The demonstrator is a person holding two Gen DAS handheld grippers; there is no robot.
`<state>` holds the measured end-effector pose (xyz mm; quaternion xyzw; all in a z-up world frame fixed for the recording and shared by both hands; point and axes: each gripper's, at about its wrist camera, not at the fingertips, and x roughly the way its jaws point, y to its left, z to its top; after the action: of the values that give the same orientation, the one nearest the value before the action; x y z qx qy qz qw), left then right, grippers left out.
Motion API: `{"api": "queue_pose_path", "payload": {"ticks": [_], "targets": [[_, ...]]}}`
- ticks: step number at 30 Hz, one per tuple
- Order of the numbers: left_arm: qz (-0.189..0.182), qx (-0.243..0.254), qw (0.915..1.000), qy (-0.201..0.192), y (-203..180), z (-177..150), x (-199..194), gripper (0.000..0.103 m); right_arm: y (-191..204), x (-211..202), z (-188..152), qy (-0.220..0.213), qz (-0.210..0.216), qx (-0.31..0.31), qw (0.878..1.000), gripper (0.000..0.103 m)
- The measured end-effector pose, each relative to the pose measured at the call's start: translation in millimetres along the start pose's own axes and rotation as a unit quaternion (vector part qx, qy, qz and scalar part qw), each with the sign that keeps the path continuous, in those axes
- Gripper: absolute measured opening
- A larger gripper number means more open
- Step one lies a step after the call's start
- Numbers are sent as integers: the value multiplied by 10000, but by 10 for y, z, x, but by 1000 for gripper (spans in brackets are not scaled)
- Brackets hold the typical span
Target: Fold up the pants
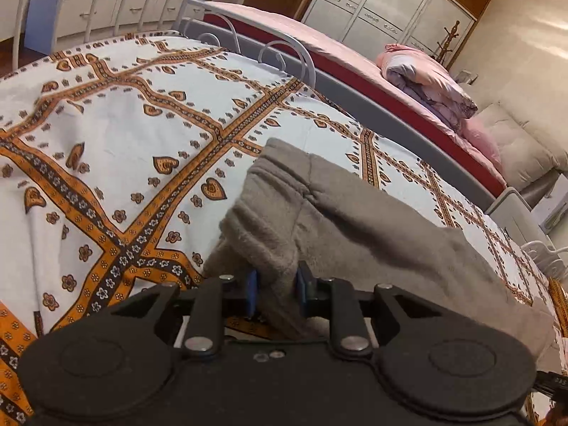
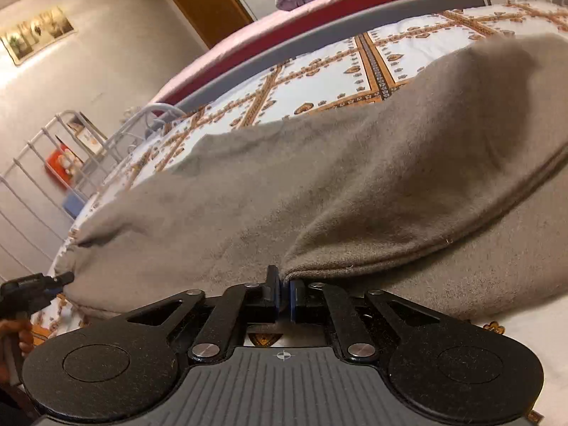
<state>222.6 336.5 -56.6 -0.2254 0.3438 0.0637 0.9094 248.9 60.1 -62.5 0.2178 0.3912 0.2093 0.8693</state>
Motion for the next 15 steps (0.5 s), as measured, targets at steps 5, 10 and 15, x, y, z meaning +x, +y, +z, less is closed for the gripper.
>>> {"api": "queue_pose_path", "payload": {"ticks": [5, 10, 15], "targets": [[429, 28, 9991, -4, -112, -1, -178, 70, 70, -191, 81, -43, -28, -71, 10000, 37], [82, 407, 9991, -95, -455, 18, -466, 61, -193, -719, 213, -392, -178, 6, 9991, 37], [-66, 652, 9978, 107, -968, -152, -257, 64, -699, -936, 539, -920, -808, 477, 9913, 37]]}}
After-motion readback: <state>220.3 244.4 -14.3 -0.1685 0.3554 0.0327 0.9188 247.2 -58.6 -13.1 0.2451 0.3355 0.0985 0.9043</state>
